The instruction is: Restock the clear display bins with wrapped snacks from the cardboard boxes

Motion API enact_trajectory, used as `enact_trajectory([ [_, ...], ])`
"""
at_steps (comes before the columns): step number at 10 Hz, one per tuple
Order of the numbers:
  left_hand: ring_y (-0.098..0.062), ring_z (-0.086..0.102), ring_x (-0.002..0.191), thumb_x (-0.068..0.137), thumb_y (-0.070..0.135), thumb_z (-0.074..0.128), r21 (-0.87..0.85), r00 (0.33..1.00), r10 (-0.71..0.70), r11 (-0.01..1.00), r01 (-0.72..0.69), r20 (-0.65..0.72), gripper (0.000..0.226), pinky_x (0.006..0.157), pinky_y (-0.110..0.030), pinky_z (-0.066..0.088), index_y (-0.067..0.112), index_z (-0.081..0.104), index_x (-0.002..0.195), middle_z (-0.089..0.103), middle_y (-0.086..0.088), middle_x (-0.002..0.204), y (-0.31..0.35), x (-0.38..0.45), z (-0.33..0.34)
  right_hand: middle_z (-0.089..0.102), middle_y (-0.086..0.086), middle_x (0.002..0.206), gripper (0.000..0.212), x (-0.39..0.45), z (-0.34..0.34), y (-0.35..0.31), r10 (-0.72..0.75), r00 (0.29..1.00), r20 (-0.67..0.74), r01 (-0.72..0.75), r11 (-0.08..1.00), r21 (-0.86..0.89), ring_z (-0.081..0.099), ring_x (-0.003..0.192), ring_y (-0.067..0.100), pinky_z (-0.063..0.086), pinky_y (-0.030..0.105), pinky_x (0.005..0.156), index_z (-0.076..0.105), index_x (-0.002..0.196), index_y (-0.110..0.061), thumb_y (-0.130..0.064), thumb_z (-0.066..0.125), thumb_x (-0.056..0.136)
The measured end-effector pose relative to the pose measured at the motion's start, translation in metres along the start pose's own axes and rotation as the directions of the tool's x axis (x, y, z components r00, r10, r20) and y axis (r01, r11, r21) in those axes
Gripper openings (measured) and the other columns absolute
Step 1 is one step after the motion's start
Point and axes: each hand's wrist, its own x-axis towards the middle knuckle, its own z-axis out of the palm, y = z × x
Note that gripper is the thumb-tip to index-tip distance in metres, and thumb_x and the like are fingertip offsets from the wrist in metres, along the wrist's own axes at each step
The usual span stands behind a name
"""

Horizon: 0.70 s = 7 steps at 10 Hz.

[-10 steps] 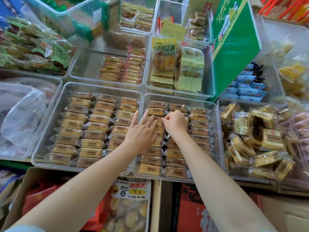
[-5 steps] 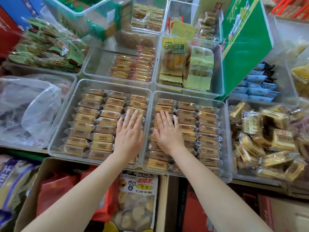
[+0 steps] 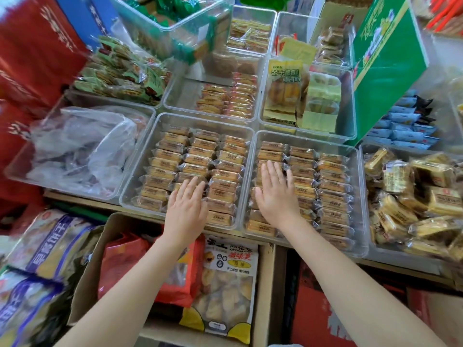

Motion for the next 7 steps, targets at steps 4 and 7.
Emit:
enact_trajectory([
  [4, -0.015, -0.004, 0.155, 0.106, 0.053, 0.012, 0.207, 0.942, 0.11, 0.961, -0.182, 0.318, 0.062, 0.125, -0.048, 0.004, 0.026, 0.012, 0.161, -0.002, 0.004, 0.169, -0.057, 0.003, -0.021, 0.007, -0.002, 0.168, 0.057, 0.001, 0.012, -0.102, -0.091, 0.975, 0.202, 0.116, 0.987, -0.116, 0.004, 0.154, 0.023, -0.01, 0.048, 0.121, 0.012, 0.159, -0.031, -0.026, 0.031, 0.106],
  [7, -0.015, 0.042, 0.14, 0.101, 0.034, 0.055, -0.414, 0.965, 0.241, 0.872, -0.262, -0.105, 0.048, 0.116, -0.045, 0.037, 0.021, 0.05, 0.146, 0.042, 0.003, 0.155, -0.076, -0.027, -0.114, 0.06, 0.0, 0.138, 0.033, -0.064, -0.096, -0.147, 0.121, 0.948, -0.295, 0.037, 0.877, 0.478, 0.051, 0.13, 0.011, 0.032, 0.04, 0.119, 0.061, 0.133, -0.017, -0.018, 0.055, 0.1],
])
